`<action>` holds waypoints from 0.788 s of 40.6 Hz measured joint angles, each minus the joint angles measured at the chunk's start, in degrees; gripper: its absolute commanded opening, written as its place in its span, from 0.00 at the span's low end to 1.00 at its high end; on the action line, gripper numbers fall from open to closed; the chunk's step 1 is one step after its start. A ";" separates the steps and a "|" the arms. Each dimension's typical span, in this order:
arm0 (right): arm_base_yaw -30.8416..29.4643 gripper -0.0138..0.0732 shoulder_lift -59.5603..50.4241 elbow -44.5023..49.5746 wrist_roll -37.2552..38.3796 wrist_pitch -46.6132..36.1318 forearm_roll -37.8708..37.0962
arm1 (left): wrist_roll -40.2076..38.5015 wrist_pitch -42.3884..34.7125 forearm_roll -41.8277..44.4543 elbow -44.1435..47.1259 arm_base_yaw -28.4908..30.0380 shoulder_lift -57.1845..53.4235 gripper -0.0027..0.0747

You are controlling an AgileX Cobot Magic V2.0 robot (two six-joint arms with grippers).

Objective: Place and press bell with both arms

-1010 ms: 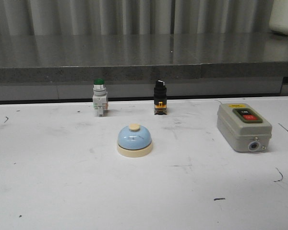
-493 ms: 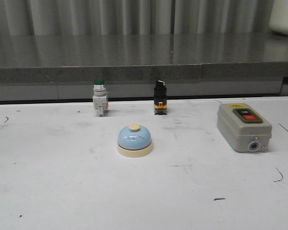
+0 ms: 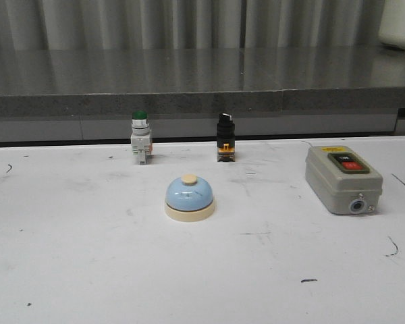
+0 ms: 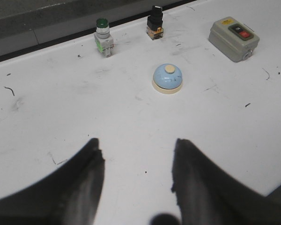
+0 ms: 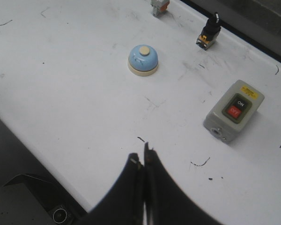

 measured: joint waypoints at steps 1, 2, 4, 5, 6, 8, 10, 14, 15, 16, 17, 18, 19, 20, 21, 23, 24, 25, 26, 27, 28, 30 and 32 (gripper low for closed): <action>0.00 0.08 0.00 0.00 0.00 0.00 0.00 | 0.00 0.00 0.00 0.00 0.00 0.00 0.12; 0.00 0.08 0.00 0.00 0.00 0.00 0.00 | 0.00 0.00 0.00 0.00 0.00 0.00 0.07; 0.00 0.08 0.00 0.00 0.00 0.00 0.00 | 0.00 0.00 0.00 0.00 0.00 0.00 0.01; 0.00 0.08 0.00 0.00 0.00 0.00 0.00 | 0.00 0.00 0.00 0.00 0.00 0.00 0.01; 0.00 0.08 0.00 0.00 0.00 0.00 0.00 | 0.00 0.00 0.00 0.00 0.00 0.00 0.01; 0.00 0.08 0.00 0.00 0.00 0.00 0.00 | 0.00 0.00 0.00 0.00 0.00 0.00 0.01; 0.00 0.08 0.00 0.00 0.00 0.00 0.00 | 0.00 0.00 0.00 0.00 0.00 0.00 0.01; 0.00 0.08 0.00 0.00 0.00 0.00 0.00 | 0.00 0.00 0.00 0.00 0.00 0.00 0.01; 0.00 0.08 -0.11 0.00 0.00 0.00 0.00 | 0.00 0.00 0.00 0.00 0.00 0.00 0.01; 0.00 0.08 -0.10 0.00 0.00 0.00 0.00 | 0.00 0.00 0.00 0.00 0.00 0.00 0.01; 0.00 0.08 -0.10 0.00 0.00 0.00 0.00 | 0.00 0.00 0.00 0.00 0.00 0.00 0.01; 0.00 0.08 -0.10 0.00 0.00 0.00 0.00 | 0.00 0.00 0.00 0.00 0.00 0.00 0.01; 0.00 0.08 -0.10 0.00 0.00 0.00 0.00 | 0.00 0.00 0.00 0.00 0.00 0.00 0.01; 0.00 0.08 -0.10 0.00 0.00 0.00 0.00 | 0.00 0.00 0.00 0.00 0.00 0.00 0.01; 0.00 0.08 -0.10 0.00 0.00 0.00 0.00 | 0.00 0.00 0.00 0.00 0.00 0.00 0.01; 0.00 0.08 -0.10 0.00 0.00 0.00 0.00 | 0.00 0.00 0.00 0.12 0.00 0.00 0.01; 0.00 0.08 -0.10 0.00 0.00 0.00 0.00 | 0.00 -0.12 0.00 0.12 0.00 -0.13 0.01; 0.00 0.08 -0.10 0.00 0.00 0.00 0.00 | 0.00 -0.12 0.00 0.42 0.00 -0.40 0.01; 0.00 0.08 -0.10 0.00 0.00 0.00 0.00 | 0.00 -0.26 0.00 0.56 0.00 -0.77 0.01; 0.00 0.08 -0.10 0.00 0.00 0.00 0.00 | 0.00 -0.26 0.00 0.88 0.33 -1.14 0.01; 0.00 0.08 -0.10 0.00 0.00 0.00 0.00 | 0.00 -0.50 -0.11 1.36 0.82 -1.70 0.01; 0.00 0.08 -0.10 0.00 0.00 0.00 0.00 | 0.00 -1.06 -0.11 2.03 1.98 -2.71 0.01; 0.00 0.08 -0.10 0.00 0.00 0.00 0.00 | 0.00 -1.91 -0.11 3.05 3.80 -4.07 0.01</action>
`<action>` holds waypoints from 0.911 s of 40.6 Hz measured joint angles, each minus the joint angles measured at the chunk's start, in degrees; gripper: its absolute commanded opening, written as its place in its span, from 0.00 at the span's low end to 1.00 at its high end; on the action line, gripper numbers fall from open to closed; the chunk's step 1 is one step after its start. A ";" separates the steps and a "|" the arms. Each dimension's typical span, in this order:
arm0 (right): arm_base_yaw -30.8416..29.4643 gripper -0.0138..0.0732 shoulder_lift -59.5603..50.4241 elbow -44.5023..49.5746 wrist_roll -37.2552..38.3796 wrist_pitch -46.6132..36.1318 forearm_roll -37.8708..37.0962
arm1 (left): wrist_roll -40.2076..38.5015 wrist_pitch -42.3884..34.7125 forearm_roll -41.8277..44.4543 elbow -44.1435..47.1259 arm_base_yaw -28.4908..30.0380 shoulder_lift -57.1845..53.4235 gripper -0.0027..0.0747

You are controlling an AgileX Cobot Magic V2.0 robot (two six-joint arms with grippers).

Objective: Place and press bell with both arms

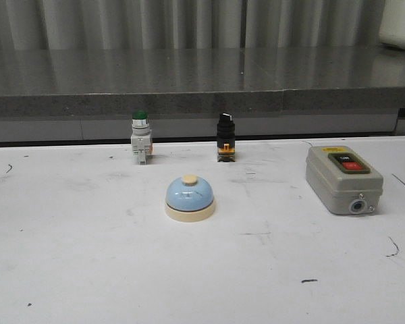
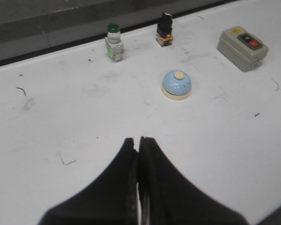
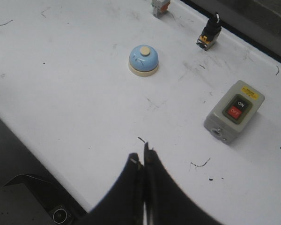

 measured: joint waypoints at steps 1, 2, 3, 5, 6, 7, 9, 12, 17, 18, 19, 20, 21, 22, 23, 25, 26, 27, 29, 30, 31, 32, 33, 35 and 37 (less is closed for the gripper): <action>0.00 0.08 0.00 0.00 0.00 0.00 0.00 | 0.00 -0.70 0.00 0.78 1.19 -0.86 0.01; 0.00 0.08 0.00 0.00 0.00 0.00 0.00 | 0.00 -1.40 0.00 1.49 2.17 -1.54 0.01; 0.00 0.08 0.00 0.00 0.00 0.00 0.00 | 0.00 -2.17 -0.09 2.29 3.19 -2.28 0.01; 0.00 0.08 0.00 0.00 0.00 0.00 0.00 | 0.00 -4.56 -0.35 4.49 5.76 -4.12 0.01; 0.00 0.08 0.00 0.00 0.00 0.00 0.00 | 0.00 -6.16 -0.61 5.93 7.32 -5.25 0.01; 0.00 0.08 0.00 0.00 0.00 0.00 0.00 | 0.00 -7.46 -0.91 7.07 8.91 -6.38 0.01; 0.00 0.08 0.00 0.00 0.00 0.00 0.00 | 0.00 -10.55 -1.87 9.91 11.76 -8.36 0.01; 0.00 0.08 0.00 0.00 0.00 0.00 0.00 | 0.00 -15.38 -4.02 14.57 15.63 -11.11 0.01; 0.00 0.08 0.00 0.00 0.00 0.12 0.00 | 0.00 -21.44 -7.63 21.84 21.38 -15.54 0.01; 0.00 0.08 0.00 0.00 0.00 0.11 0.00 | 0.00 -22.49 -8.04 23.34 22.34 -16.44 0.01; 0.00 0.08 0.00 0.00 0.00 0.11 0.00 | 0.00 -23.24 -8.33 24.44 22.99 -17.10 0.01; 0.00 0.08 0.00 0.00 0.00 0.11 0.00 | 0.00 -24.26 -8.57 25.82 23.76 -17.98 0.01; 0.00 0.08 0.00 0.00 0.00 0.11 0.00 | 0.00 -25.08 -8.81 26.83 24.40 -18.85 0.01; 0.00 0.08 0.00 0.00 0.00 0.11 0.00 | 0.00 -26.18 -8.79 28.12 24.78 -19.47 0.01; 0.00 0.08 0.00 0.00 0.00 0.20 0.00 | 0.00 -27.09 -8.92 29.04 25.18 -20.25 0.01; 0.00 0.08 0.00 0.00 0.00 0.33 0.00 | 0.00 -29.96 -8.92 31.42 25.61 -21.42 0.01; 0.00 0.08 0.00 0.00 0.00 0.43 0.00 | 0.00 -31.57 -8.67 32.59 25.62 -21.82 0.01; 0.00 0.08 0.00 0.00 0.00 0.42 0.00 | 0.00 -32.82 -8.34 33.45 25.62 -22.09 0.01; 0.00 0.08 0.00 0.00 0.00 0.42 0.00 | 0.00 -36.53 -7.66 35.68 25.62 -22.09 0.01; 0.00 0.08 0.00 0.00 0.00 0.42 0.00 | 0.00 -38.36 -7.19 36.80 25.62 -22.09 0.01; 0.00 0.08 0.00 0.00 0.00 0.42 0.00 | 0.00 -39.73 -6.62 37.43 25.70 -22.09 0.01; 0.00 0.08 0.00 0.00 0.00 0.42 0.00 | 0.00 -40.42 -6.27 37.54 25.75 -22.09 0.01; 0.00 0.08 0.00 0.00 0.00 0.42 0.00 | 0.00 -41.91 -6.10 37.54 25.75 -22.09 0.01; 0.00 0.08 0.00 0.00 0.00 0.42 0.00 | 0.00 -43.57 -5.82 37.43 25.75 -22.09 0.01; 0.00 0.08 0.00 0.00 0.00 0.42 0.00 | 0.00 -43.78 -5.71 37.43 25.86 -22.09 0.01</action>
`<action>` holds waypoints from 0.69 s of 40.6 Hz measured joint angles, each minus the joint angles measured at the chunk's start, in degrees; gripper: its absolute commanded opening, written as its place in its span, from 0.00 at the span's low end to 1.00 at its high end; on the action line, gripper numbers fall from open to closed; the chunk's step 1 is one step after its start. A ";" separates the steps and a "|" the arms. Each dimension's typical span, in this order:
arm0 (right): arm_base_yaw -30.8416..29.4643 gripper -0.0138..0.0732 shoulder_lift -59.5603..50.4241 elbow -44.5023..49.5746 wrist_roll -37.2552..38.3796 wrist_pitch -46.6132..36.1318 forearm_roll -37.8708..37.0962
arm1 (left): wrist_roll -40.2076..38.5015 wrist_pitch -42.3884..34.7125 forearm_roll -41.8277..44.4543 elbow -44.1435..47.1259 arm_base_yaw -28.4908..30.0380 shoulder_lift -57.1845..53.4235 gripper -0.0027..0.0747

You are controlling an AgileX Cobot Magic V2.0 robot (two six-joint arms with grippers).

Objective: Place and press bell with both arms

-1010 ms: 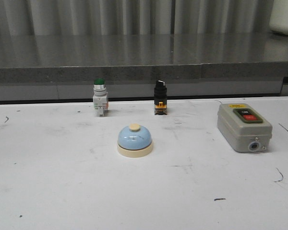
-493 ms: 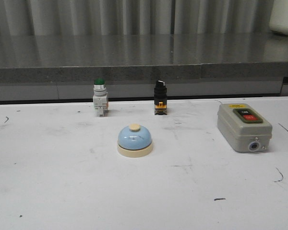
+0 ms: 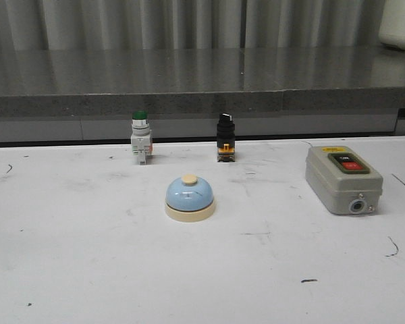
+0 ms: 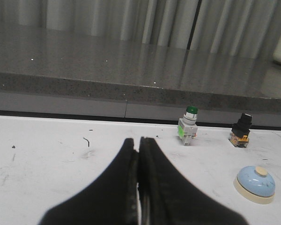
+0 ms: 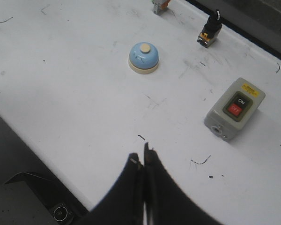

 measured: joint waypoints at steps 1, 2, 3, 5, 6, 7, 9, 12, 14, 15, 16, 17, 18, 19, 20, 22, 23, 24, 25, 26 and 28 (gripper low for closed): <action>0.00 0.08 0.00 0.00 0.00 0.00 0.00 | 0.00 0.01 0.00 0.00 0.15 0.00 0.01; 0.00 0.08 0.00 0.00 0.00 0.02 0.00 | 0.00 0.01 0.00 0.00 0.39 0.00 0.01; 0.00 0.08 0.00 0.00 0.00 0.12 0.00 | 0.00 0.01 0.00 0.00 0.65 0.00 0.01; 0.00 0.08 0.00 0.00 0.00 0.12 0.00 | 0.00 0.01 0.00 0.00 1.09 0.00 0.01; 0.00 0.08 0.00 0.00 0.00 0.12 0.00 | 0.00 0.01 0.00 0.00 1.27 0.00 0.01; 0.00 0.08 0.00 0.00 0.00 0.24 0.00 | 0.00 0.01 0.00 0.00 1.30 0.00 0.01; 0.00 0.08 0.00 0.00 0.00 0.37 0.00 | 0.00 0.01 0.20 0.00 1.41 0.00 0.01; 0.00 0.08 0.00 0.00 0.00 0.47 0.00 | 0.00 0.01 0.34 0.00 1.41 0.00 0.01; 0.00 0.08 0.00 0.00 0.00 0.47 0.00 | 0.00 0.01 0.37 0.00 1.41 0.00 0.01; 0.00 0.08 0.00 0.00 0.00 0.58 0.00 | 0.00 -0.02 0.37 0.00 1.41 0.00 0.01; 0.00 0.08 0.00 0.00 0.00 0.58 0.00 | 0.00 -0.02 0.37 0.00 1.41 0.00 0.01; 0.00 0.08 0.00 0.00 0.00 0.58 0.00 | 0.00 -0.02 0.37 0.00 1.41 0.00 0.01; 0.00 0.08 0.00 0.00 0.00 0.58 0.00 | 0.00 -0.02 0.37 0.00 1.41 0.00 0.01; 0.00 0.08 0.00 0.00 0.00 0.58 0.00 | 0.00 -0.02 0.37 0.00 1.45 0.00 0.01; 0.00 0.08 0.00 0.00 0.00 0.58 0.00 | 0.00 -0.11 0.37 0.00 1.45 0.00 0.01; 0.00 0.08 0.00 0.00 0.00 0.58 0.00 | 0.59 -0.40 0.37 0.00 1.45 0.00 0.01; 0.00 0.08 0.00 0.00 0.00 0.58 0.00 | 1.53 -0.66 0.17 0.00 1.45 0.00 0.01; 0.00 0.08 0.00 0.00 0.00 0.58 0.00 | 2.46 -1.14 -0.18 0.00 1.45 0.00 0.01; 0.00 0.08 0.00 0.00 0.00 0.58 0.00 | 3.97 -1.56 -0.86 0.00 1.55 0.00 0.01; 0.00 0.08 0.00 0.00 0.00 0.68 0.00 | 5.19 -2.13 -1.45 0.00 1.54 0.00 0.01; 0.00 0.08 0.00 0.00 0.00 0.66 0.00 | 8.12 -2.87 -2.98 0.00 1.54 0.00 0.01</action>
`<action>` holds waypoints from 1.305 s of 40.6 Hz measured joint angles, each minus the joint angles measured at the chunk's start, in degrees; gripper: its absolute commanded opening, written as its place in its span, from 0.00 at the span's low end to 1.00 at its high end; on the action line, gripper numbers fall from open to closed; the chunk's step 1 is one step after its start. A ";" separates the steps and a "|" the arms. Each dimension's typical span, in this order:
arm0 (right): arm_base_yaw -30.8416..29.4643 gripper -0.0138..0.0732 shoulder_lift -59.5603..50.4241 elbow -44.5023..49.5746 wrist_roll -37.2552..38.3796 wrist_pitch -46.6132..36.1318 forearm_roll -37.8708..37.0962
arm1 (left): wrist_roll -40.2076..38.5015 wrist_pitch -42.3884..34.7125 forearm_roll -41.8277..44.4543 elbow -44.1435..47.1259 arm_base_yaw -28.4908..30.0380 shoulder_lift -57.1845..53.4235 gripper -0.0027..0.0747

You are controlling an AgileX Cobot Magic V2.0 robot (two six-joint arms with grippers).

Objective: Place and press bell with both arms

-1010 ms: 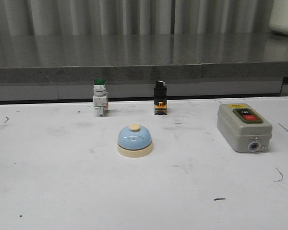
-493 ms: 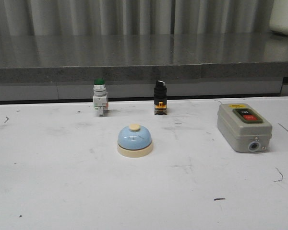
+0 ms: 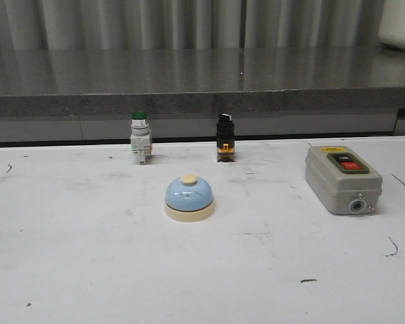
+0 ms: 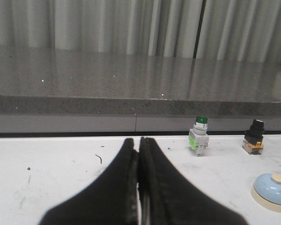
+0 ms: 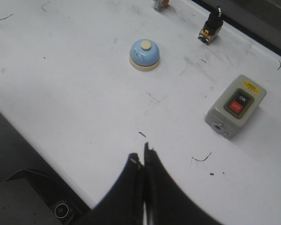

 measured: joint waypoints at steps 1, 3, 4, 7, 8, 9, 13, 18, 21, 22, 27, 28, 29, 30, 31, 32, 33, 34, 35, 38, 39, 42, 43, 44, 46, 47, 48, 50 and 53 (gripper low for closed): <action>0.00 0.08 0.00 0.00 0.00 0.00 0.00 | 0.78 -0.29 -0.43 0.00 0.00 0.00 0.01; 0.00 0.08 0.00 0.00 0.00 0.00 0.00 | 1.92 -0.33 -0.97 0.00 0.00 0.00 0.01; 0.00 0.08 0.00 0.00 0.00 0.00 0.00 | 2.35 -0.36 -1.29 0.00 0.00 0.00 0.01; 0.00 0.08 0.00 0.00 0.00 0.15 0.00 | 2.92 -0.36 -1.53 0.00 0.28 0.00 0.01; 0.00 0.08 0.00 0.00 0.00 0.14 0.00 | 2.90 -0.36 -1.95 0.00 0.53 0.00 0.01; 0.00 0.08 0.00 0.00 0.00 0.14 0.00 | 3.01 -0.36 -1.95 0.00 0.92 0.00 0.01; 0.00 0.08 0.00 0.00 0.00 0.14 0.00 | 3.24 -0.36 -1.95 0.00 2.84 0.00 0.01; 0.00 0.08 0.00 0.00 0.00 0.27 0.00 | 3.24 -0.46 -1.95 0.00 5.33 0.00 0.01; 0.00 0.08 0.00 0.00 0.00 0.26 0.00 | 3.24 -0.46 -1.95 0.00 6.44 0.00 0.01; 0.00 0.08 0.00 0.00 0.00 0.26 0.00 | 3.24 -0.46 -1.95 0.00 6.59 0.00 0.01; 0.00 0.08 0.00 0.00 0.00 0.26 0.00 | 3.32 -0.46 -1.95 0.00 6.85 0.00 0.01; 0.00 0.08 0.00 0.00 0.00 0.29 0.00 | 3.32 -0.46 -1.95 0.00 6.85 0.00 0.01; 0.00 0.08 0.00 0.00 0.00 0.29 0.00 | 3.32 -0.46 -1.95 0.00 6.85 0.00 0.01; 0.00 0.08 0.00 0.00 0.00 0.29 0.00 | 3.32 -0.46 -1.95 0.00 6.85 0.00 0.01; 0.00 0.08 0.00 0.00 0.00 0.29 0.00 | 3.32 -0.46 -1.95 0.00 6.85 0.00 0.01; 0.00 0.08 0.00 0.00 0.00 0.29 0.00 | 3.32 -0.46 -1.95 0.00 6.85 0.00 0.01; 0.00 0.08 0.00 0.00 0.00 0.29 0.00 | 3.32 -0.46 -1.95 0.00 6.85 0.00 0.01; 0.00 0.08 0.00 0.00 0.00 0.29 0.00 | 3.32 -0.46 -1.95 0.00 6.85 0.00 0.01; 0.00 0.08 0.00 0.00 0.00 0.29 0.00 | 3.32 -0.46 -1.95 0.00 6.85 0.00 0.01; 0.00 0.08 0.00 0.00 0.00 0.29 0.00 | 3.32 -0.46 -1.95 0.00 6.85 0.00 0.01; 0.00 0.08 0.00 0.00 0.00 0.29 0.00 | 3.32 -0.46 -1.95 0.00 6.85 0.00 0.01; 0.00 0.08 0.00 0.00 0.00 0.29 0.00 | 3.32 -0.46 -1.95 0.00 6.85 0.00 0.01; 0.00 0.08 0.00 0.00 0.00 0.29 0.00 | 3.32 -0.46 -1.95 0.00 6.90 0.00 0.01; 0.00 0.08 0.00 0.00 0.00 0.29 0.00 | 3.32 -0.46 -1.95 0.00 7.14 0.00 0.01; 0.00 0.08 0.00 0.00 0.00 0.29 0.00 | 3.32 -0.46 -1.95 0.00 7.37 0.00 0.01; 0.00 0.08 0.00 0.00 0.00 0.29 0.00 | 3.32 -0.46 -1.95 0.00 7.47 0.00 0.01; 0.00 0.08 0.00 0.00 0.00 0.29 0.00 | 3.32 -0.46 -1.95 0.00 7.59 0.00 0.01; 0.00 0.08 0.00 0.00 0.00 0.29 0.00 | 3.32 -0.46 -1.95 0.00 7.73 0.00 0.01; 0.00 0.08 0.00 0.00 0.00 0.29 0.00 | 3.32 -0.46 -1.95 0.00 7.94 0.00 0.01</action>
